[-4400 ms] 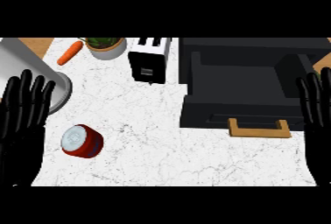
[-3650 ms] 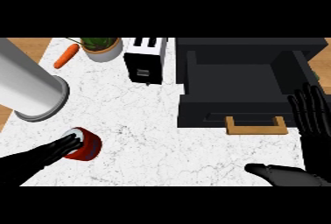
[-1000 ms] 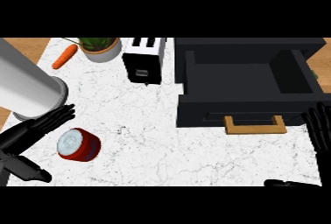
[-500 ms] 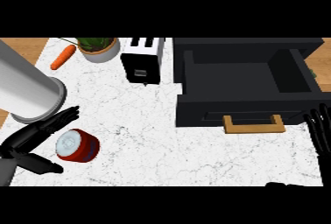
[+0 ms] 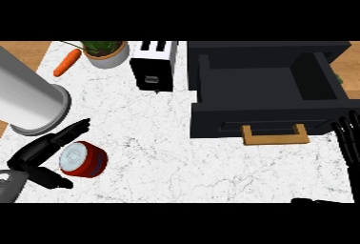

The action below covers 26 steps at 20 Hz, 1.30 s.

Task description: Pick up the can, place it into the drawer and close the drawer

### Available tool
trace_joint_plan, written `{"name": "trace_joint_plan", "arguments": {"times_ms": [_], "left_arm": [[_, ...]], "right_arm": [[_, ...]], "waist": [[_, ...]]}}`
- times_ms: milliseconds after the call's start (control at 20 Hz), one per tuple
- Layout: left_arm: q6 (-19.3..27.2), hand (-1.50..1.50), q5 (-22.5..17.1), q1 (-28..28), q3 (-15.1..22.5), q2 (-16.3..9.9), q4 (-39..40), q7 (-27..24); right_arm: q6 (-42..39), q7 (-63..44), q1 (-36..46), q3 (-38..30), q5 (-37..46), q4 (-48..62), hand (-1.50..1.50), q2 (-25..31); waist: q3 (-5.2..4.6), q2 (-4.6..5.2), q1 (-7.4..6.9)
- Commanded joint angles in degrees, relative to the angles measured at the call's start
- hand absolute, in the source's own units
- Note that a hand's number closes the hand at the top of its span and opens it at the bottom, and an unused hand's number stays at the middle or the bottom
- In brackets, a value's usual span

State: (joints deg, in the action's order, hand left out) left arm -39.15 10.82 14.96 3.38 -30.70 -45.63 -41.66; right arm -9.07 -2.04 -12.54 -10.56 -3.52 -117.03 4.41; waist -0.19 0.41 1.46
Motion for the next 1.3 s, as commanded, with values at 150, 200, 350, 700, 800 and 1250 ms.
{"name": "trace_joint_plan", "arguments": {"times_ms": [150, 200, 350, 700, 800, 1250], "left_arm": [[-9.0, -1.50, 0.2, 4.4, 3.2, -1.1, 7.8, -10.7], [-5.2, -1.50, 1.9, 2.1, 5.1, 1.2, 8.4, -13.6], [-5.3, -1.50, 1.2, 4.5, 5.4, 1.1, 11.1, -14.7], [-2.1, -1.50, 1.8, 9.7, 7.5, 3.3, 17.4, -15.7], [-2.8, -1.50, 1.4, 9.2, 8.0, 3.6, 18.0, -15.6], [-3.2, -1.50, 1.1, 11.5, 10.3, 4.7, 19.7, -16.1]], "right_arm": [[1.1, 0.1, -0.3, 0.2, 0.8, -1.5, -1.50, -1.0], [0.5, -0.3, -0.8, 0.4, -0.1, -2.6, -1.50, -1.0], [0.9, -0.6, -0.6, 1.3, 1.2, -1.7, -1.50, -1.4], [-0.7, 0.1, -2.1, 0.2, -0.5, -1.9, -1.50, -0.9], [-0.8, 2.4, -2.7, 0.3, 0.2, -0.4, -1.50, -1.6], [-2.1, 0.6, -4.5, -1.6, -2.6, -3.5, -1.50, -0.7]], "waist": [[0.03, -0.06, 0.11], [-0.03, -0.01, 0.25], [0.00, 0.00, 0.00], [-0.04, 0.19, 0.90], [0.05, 0.04, 0.22], [0.09, -0.12, 0.16]]}}
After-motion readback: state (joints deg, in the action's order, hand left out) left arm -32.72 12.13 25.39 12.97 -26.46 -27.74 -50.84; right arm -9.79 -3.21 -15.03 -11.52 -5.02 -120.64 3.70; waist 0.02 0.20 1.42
